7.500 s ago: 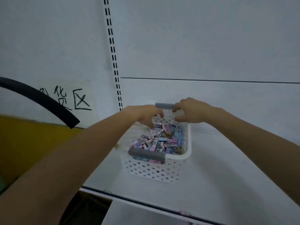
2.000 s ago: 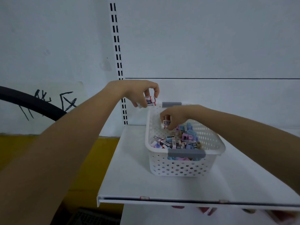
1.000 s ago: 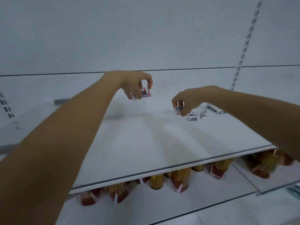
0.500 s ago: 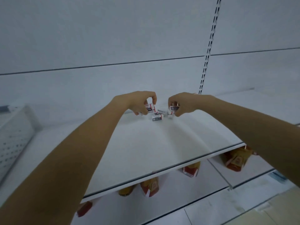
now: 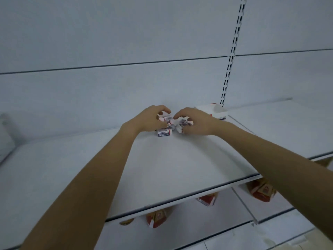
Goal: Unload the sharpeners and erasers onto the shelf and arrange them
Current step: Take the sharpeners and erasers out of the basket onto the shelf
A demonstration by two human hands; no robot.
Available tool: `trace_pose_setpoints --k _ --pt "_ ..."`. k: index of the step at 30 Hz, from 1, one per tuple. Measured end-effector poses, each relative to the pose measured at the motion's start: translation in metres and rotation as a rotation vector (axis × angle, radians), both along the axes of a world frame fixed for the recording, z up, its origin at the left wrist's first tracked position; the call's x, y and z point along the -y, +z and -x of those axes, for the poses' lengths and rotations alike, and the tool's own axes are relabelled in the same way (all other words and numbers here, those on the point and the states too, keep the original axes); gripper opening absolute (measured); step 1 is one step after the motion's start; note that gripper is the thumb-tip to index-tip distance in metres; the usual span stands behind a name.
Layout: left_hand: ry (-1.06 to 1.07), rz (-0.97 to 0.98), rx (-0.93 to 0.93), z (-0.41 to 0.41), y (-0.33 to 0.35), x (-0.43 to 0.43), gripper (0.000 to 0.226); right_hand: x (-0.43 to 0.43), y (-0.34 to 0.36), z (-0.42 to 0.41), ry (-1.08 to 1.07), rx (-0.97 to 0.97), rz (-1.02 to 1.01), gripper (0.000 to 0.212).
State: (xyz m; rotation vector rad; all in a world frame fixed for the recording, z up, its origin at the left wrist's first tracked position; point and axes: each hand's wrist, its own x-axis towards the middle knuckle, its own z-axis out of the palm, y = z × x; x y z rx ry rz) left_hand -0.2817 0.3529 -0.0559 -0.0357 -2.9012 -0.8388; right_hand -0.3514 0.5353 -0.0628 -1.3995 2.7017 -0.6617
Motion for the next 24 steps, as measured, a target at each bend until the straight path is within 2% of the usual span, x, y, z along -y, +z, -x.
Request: trace_pose_setpoints --k 4,7,11,13,15,19,24 --pt "0.055 -0.063 -0.062 -0.008 -0.024 -0.01 0.036 -0.004 -0.026 -0.001 -0.01 0.035 0.292 0.045" --pt "0.03 -0.122 -0.056 -0.015 -0.03 -0.018 0.032 -0.004 -0.034 0.003 0.017 0.025 0.376 0.051" --pt "0.056 -0.015 0.018 -0.021 -0.034 -0.016 0.047 -0.003 -0.035 0.003 0.106 -0.036 0.38 0.053" --pt "0.139 0.016 0.034 -0.028 -0.032 -0.016 0.043 -0.002 -0.035 -0.001 0.148 -0.065 0.392 0.055" --pt "0.193 0.041 0.006 -0.037 -0.024 -0.012 0.042 0.001 -0.032 -0.007 0.198 -0.12 0.377 0.045" --pt "0.279 0.191 -0.015 -0.06 0.01 0.013 0.04 0.012 -0.026 -0.028 0.369 -0.257 0.27 0.035" --pt "0.409 0.374 -0.1 -0.105 0.074 0.046 0.039 0.041 -0.007 -0.068 0.534 -0.359 0.136 0.043"
